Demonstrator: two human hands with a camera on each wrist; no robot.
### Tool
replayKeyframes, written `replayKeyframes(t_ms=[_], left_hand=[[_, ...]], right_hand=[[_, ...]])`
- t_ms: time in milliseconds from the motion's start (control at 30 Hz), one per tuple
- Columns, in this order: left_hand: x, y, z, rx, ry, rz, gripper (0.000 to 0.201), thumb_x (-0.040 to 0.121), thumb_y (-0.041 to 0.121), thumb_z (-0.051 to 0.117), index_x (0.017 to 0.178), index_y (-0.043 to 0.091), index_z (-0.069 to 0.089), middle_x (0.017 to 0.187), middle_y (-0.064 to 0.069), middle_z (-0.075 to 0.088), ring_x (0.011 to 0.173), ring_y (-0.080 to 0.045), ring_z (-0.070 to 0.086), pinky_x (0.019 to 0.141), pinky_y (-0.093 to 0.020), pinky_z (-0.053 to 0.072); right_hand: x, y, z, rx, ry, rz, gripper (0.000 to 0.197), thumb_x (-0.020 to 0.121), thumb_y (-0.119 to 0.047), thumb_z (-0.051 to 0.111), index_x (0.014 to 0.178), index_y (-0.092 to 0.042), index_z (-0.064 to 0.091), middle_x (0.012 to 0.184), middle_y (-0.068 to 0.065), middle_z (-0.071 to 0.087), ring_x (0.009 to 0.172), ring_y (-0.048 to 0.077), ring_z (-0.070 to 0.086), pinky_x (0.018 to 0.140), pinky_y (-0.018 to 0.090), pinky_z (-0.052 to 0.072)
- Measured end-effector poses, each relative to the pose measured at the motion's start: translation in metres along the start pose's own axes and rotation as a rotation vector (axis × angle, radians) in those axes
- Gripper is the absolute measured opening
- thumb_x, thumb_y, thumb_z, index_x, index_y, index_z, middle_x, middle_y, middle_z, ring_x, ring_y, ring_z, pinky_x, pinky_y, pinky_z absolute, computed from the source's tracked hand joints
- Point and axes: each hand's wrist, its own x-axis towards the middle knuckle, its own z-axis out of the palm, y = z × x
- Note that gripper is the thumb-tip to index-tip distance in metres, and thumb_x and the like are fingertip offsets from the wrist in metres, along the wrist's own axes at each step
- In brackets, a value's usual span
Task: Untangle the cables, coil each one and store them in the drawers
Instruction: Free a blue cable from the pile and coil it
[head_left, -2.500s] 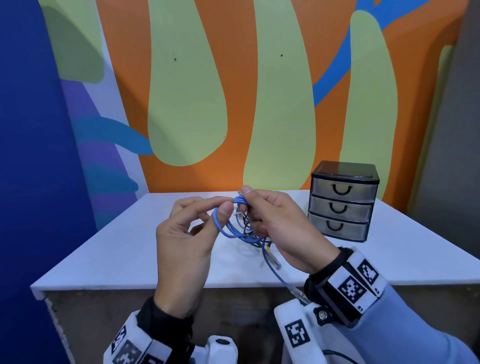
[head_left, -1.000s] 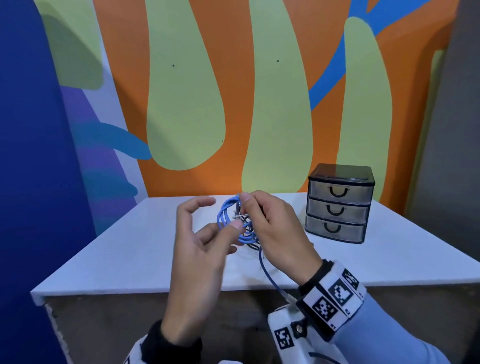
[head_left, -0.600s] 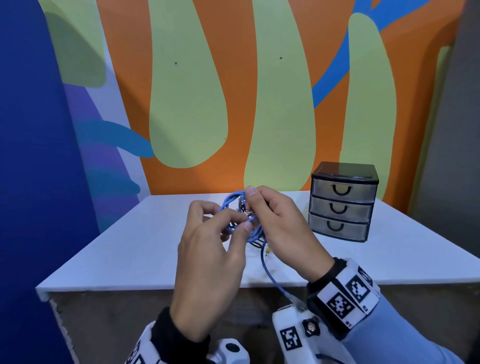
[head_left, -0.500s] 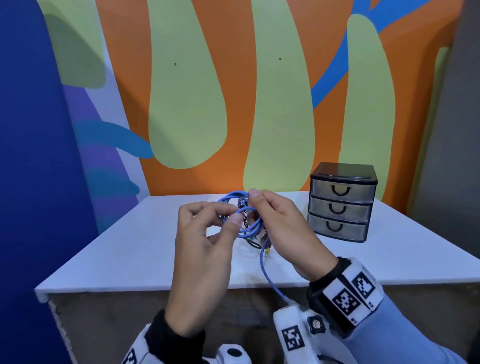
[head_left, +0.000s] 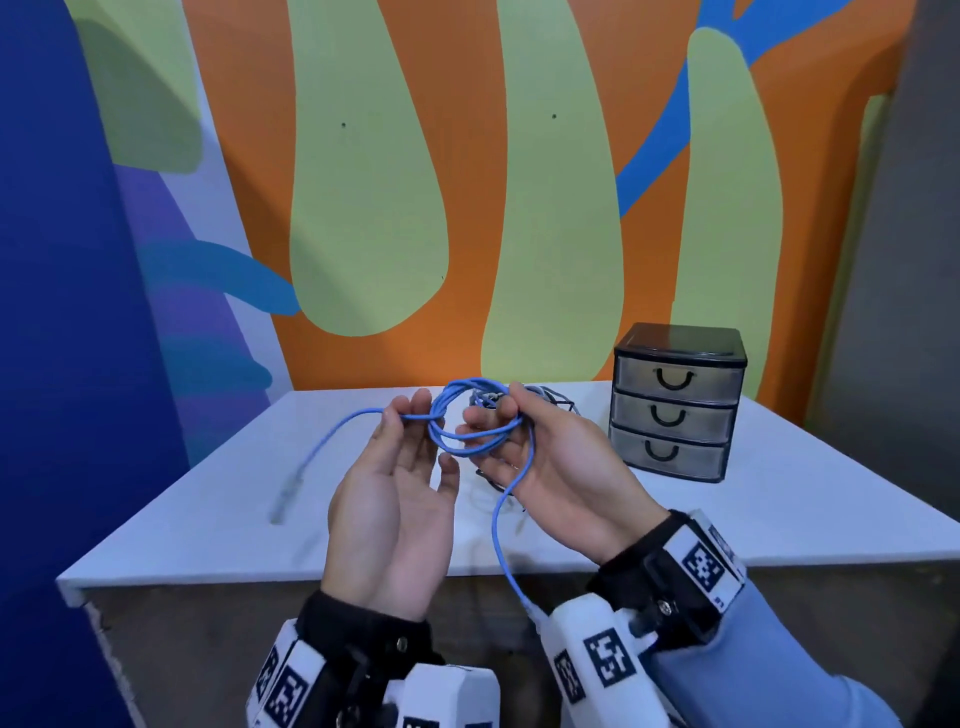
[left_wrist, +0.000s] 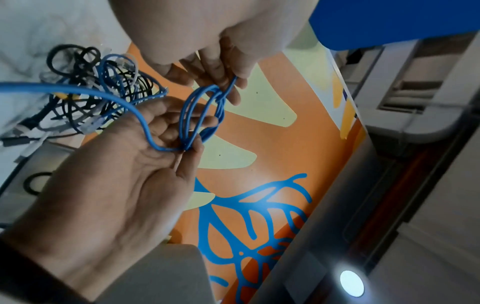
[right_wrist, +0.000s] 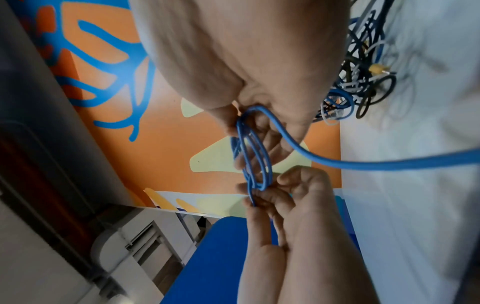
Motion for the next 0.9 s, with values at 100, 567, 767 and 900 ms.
replayKeyframes(t_ms=[100, 567, 767, 900], left_hand=[[0.002, -0.003, -0.002, -0.019, 0.003, -0.054, 0.015, 0.107, 0.033, 0.055, 0.104, 0.023, 0.065, 0.102, 0.009, 0.069, 0.097, -0.011, 0.060, 0.081, -0.026, 0.039], [-0.014, -0.023, -0.002, 0.340, 0.047, 0.399, 0.021, 0.099, 0.029, 0.068, 0.107, 0.011, 0.074, 0.108, -0.004, 0.080, 0.085, -0.012, 0.068, 0.083, -0.027, 0.047], [-0.021, -0.013, -0.005, 0.791, -0.193, 0.786, 0.018, 0.088, -0.002, 0.078, 0.102, 0.008, 0.083, 0.103, -0.005, 0.081, 0.103, -0.025, 0.076, 0.087, -0.027, 0.059], [-0.015, -0.003, -0.009, 1.106, -0.342, 1.023, 0.022, 0.087, -0.003, 0.080, 0.103, 0.012, 0.084, 0.104, 0.000, 0.077, 0.099, -0.021, 0.075, 0.085, -0.023, 0.056]], right_hand=[[0.001, 0.000, 0.004, 0.205, 0.009, 0.003, 0.035, 0.111, -0.028, 0.047, 0.081, -0.011, 0.055, 0.073, 0.006, 0.058, 0.092, 0.029, 0.074, 0.099, 0.039, 0.055], [-0.003, 0.009, 0.011, 0.031, 0.016, -0.197, 0.042, 0.110, -0.030, 0.048, 0.137, 0.001, 0.056, 0.120, 0.008, 0.077, 0.104, 0.019, 0.075, 0.077, 0.024, 0.052], [-0.009, 0.004, 0.014, -0.131, 0.060, -0.322, 0.024, 0.103, -0.027, 0.062, 0.117, -0.010, 0.072, 0.125, 0.004, 0.076, 0.111, 0.021, 0.075, 0.094, 0.033, 0.061], [-0.012, -0.005, 0.010, -0.081, 0.020, -0.253, 0.023, 0.100, -0.021, 0.065, 0.113, -0.004, 0.075, 0.126, 0.006, 0.075, 0.116, 0.020, 0.073, 0.090, 0.027, 0.061]])
